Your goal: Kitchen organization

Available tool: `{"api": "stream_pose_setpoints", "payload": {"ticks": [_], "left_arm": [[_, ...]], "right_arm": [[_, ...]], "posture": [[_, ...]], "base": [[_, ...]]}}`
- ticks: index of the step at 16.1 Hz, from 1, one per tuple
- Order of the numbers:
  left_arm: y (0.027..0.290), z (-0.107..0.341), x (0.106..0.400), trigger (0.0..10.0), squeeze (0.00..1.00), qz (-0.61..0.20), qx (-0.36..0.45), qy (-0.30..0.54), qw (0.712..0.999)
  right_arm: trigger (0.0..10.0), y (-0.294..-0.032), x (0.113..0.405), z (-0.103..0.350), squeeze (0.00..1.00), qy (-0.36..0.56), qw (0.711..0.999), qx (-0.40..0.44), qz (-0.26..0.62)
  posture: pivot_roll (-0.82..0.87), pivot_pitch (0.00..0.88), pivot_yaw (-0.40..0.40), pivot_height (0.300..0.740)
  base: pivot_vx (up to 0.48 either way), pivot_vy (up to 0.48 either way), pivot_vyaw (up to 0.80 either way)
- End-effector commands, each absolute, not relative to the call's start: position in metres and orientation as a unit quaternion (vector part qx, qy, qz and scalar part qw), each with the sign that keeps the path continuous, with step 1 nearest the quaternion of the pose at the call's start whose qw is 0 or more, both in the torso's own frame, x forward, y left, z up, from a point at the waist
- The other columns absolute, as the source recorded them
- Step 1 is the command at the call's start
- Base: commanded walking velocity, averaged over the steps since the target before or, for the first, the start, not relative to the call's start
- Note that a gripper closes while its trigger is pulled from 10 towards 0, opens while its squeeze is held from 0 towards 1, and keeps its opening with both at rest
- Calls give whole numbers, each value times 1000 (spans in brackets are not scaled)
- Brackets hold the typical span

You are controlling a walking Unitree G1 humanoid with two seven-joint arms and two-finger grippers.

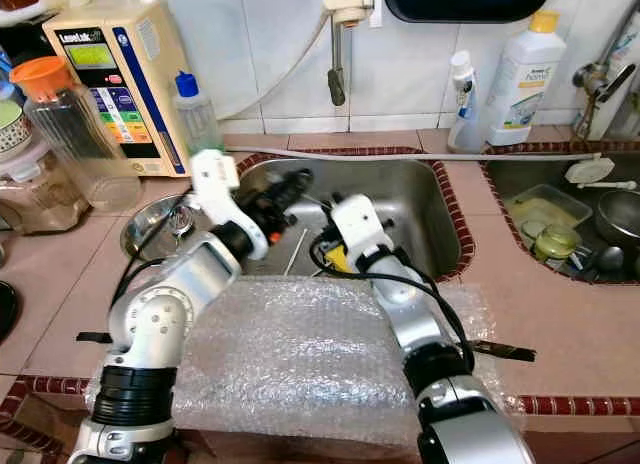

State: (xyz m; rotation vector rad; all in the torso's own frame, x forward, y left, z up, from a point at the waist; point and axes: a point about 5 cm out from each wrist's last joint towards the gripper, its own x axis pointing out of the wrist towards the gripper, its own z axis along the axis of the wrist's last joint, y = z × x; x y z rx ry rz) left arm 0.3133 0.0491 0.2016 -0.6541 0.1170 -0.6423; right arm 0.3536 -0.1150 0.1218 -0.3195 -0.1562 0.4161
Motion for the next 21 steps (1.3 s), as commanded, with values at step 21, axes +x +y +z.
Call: {"api": "stream_pose_setpoints", "payload": {"ticks": [21], "left_arm": [[104,151,292,10000,1000,-317,-83,99,939]], "right_arm": [[0,-180,372,95,0,150,934,-301,119]], "posture": [[167,0,111,740]], "base": [[0,0,0]]}}
